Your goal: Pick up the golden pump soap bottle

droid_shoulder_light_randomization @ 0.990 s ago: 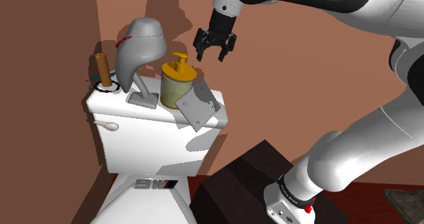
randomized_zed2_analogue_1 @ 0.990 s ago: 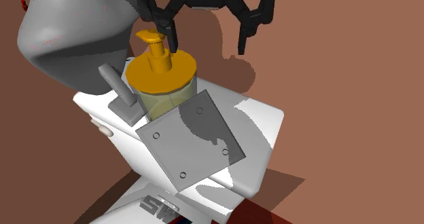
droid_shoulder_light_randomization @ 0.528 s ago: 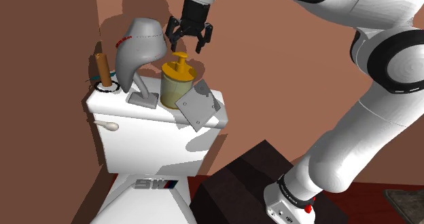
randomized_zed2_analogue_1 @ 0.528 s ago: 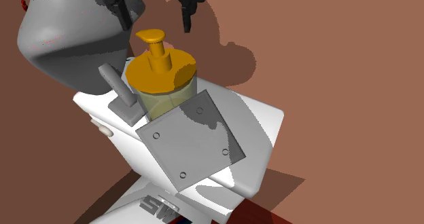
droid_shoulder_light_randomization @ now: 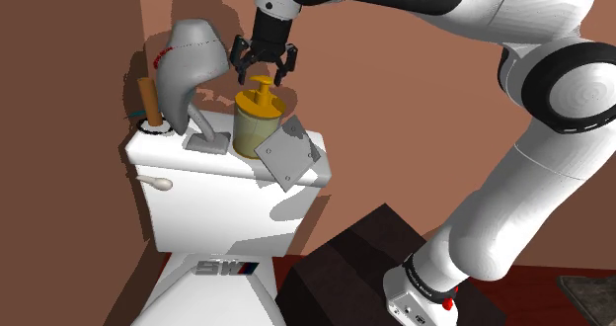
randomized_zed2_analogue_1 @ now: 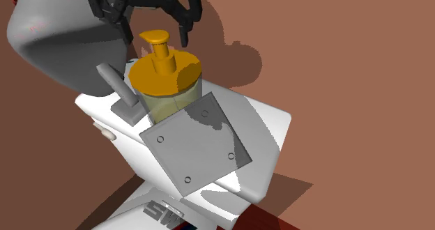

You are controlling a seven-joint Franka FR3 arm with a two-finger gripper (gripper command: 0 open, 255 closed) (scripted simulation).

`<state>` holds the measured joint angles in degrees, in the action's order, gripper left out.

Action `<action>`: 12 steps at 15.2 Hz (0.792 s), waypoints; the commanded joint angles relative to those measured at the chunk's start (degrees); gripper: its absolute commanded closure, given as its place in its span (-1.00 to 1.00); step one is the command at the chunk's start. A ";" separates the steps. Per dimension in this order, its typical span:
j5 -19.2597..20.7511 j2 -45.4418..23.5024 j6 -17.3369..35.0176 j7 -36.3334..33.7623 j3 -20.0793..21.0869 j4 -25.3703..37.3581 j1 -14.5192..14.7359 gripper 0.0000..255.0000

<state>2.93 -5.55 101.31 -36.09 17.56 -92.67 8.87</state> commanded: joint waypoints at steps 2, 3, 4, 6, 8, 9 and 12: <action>0.01 -0.06 1.12 0.02 -0.03 -1.14 -0.04 -1.00; 0.01 -0.09 1.12 0.11 -0.07 -1.11 -0.09 1.00; 0.04 -0.16 1.10 0.08 -0.06 -1.02 -0.07 1.00; 0.03 -0.13 1.11 0.10 -0.07 -1.06 -0.08 1.00; 0.03 -0.12 1.10 0.08 -0.06 -1.06 -0.07 1.00; 0.04 -0.16 1.09 0.09 -0.07 -1.01 -0.07 1.00; 0.02 -0.06 1.12 0.02 -0.03 -1.14 -0.04 1.00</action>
<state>2.99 -5.58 102.43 -36.05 17.52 -93.64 8.82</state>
